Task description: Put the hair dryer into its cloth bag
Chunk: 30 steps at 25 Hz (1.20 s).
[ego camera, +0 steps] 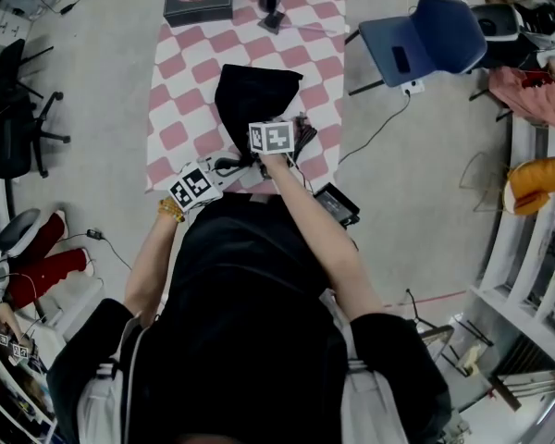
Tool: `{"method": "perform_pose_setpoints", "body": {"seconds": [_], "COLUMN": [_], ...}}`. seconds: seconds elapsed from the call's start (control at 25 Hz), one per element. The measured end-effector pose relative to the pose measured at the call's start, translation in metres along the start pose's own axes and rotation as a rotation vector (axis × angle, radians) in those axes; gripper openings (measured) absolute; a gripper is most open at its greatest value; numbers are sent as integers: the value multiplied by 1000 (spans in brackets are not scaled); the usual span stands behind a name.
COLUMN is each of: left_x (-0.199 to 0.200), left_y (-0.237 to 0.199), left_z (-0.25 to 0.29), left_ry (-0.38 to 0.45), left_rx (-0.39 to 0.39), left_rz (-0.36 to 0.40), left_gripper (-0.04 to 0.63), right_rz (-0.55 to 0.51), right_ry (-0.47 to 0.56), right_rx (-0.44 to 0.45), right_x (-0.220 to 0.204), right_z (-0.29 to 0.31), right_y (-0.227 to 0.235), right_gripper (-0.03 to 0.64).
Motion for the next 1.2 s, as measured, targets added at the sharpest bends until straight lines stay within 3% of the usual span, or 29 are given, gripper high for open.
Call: {"method": "perform_pose_setpoints", "body": {"seconds": [0.2, 0.32, 0.4, 0.52, 0.6, 0.76, 0.84, 0.92, 1.0, 1.08, 1.2], "left_x": [3, 10, 10, -4, -17, -45, -52, -58, -62, -55, -43], "left_y": [-8, -20, -25, -29, -32, -44, -63, -88, -106, -119, -130], "left_z": [1, -6, -11, -19, -25, -44, -58, -69, -78, -83, -92], "left_ry": [40, 83, 67, 11, -43, -164, -187, -204, -220, -217, -229], "left_rx": [-17, 29, 56, 65, 53, 51, 91, 142, 169, 186, 164], "left_rz": [-46, -55, -29, 17, 44, 89, 67, 33, 23, 32, 49], "left_gripper": [21, 23, 26, 32, 38, 56, 65, 74, 88, 95, 117], "right_rz": [23, 32, -30, -196, -341, -748, -891, -938, -980, -1029, -1111], "right_ry": [4, 3, -30, -132, -255, -541, -594, -550, -432, -300, -191], "right_rx": [53, 139, 177, 188, 206, 251, 284, 328, 335, 277, 109], "right_x": [2, 1, -1, -14, -32, -66, -59, -36, -4, 29, 65], "right_z": [2, -2, -9, -21, -31, -69, -91, -101, -101, -96, -71], "right_y": [0, -2, -6, -11, -17, -23, -23, -29, -39, -45, -38], "right_gripper": [198, 198, 206, 239, 250, 250, 250, 250, 250, 249, 249]}}
Point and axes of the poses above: the fingertips, and each gripper's own axes: z forward along the fingers, y to its right, x out of its top, the point moved 1 cm from there along -z, backward along the fingers, and after that the axes turned 12 degrees about x, right-handed, at the moved point
